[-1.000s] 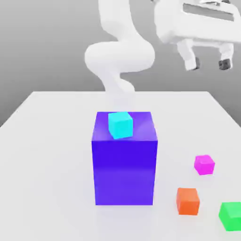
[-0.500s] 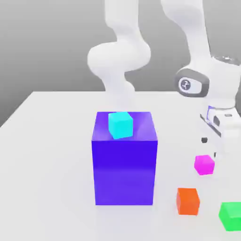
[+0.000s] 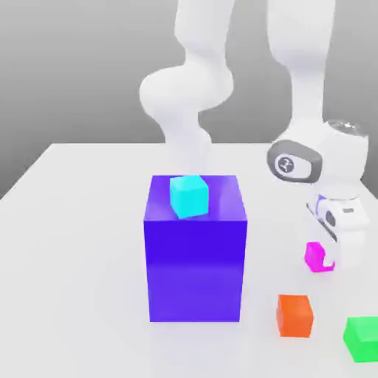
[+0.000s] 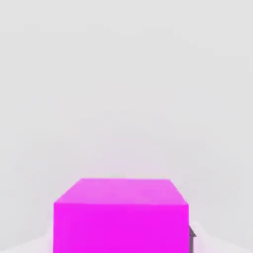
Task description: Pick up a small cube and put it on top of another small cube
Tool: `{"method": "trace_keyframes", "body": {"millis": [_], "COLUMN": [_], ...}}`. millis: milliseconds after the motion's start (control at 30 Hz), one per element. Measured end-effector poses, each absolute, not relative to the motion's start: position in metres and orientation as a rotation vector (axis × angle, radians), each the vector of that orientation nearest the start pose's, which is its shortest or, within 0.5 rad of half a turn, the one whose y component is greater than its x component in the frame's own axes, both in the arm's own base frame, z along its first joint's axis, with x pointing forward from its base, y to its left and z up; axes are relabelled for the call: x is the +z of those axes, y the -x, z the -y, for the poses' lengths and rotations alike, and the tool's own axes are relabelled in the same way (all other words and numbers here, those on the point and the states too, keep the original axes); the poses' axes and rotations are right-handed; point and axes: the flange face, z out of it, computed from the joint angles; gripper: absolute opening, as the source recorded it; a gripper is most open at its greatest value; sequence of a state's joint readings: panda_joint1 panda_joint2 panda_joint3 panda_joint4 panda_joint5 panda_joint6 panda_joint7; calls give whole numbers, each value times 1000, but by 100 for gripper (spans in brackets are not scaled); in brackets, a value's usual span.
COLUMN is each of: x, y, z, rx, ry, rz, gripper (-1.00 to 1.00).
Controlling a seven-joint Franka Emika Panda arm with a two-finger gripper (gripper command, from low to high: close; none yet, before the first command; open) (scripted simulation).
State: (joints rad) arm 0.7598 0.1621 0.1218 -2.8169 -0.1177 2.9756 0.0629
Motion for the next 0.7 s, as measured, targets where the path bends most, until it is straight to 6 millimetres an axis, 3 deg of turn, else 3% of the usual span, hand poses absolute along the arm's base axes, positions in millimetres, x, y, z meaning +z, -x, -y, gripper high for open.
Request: {"method": "trace_keyframes", "body": {"millis": [100,133,367,567,633,700], "x": [185,190,215,237,232,208], "y": [-222,-232,-324,-412,-432,-438], "z": [-287,-288,-306,-301,-297,-296], "rx": [1,1,3,3,3,3], "ry": [2807,2824,2946,3033,3050,3054], "rz": [1414,1379,1089,813,749,733], "gripper": [-100,-100,-100,-100,-100,-100]}}
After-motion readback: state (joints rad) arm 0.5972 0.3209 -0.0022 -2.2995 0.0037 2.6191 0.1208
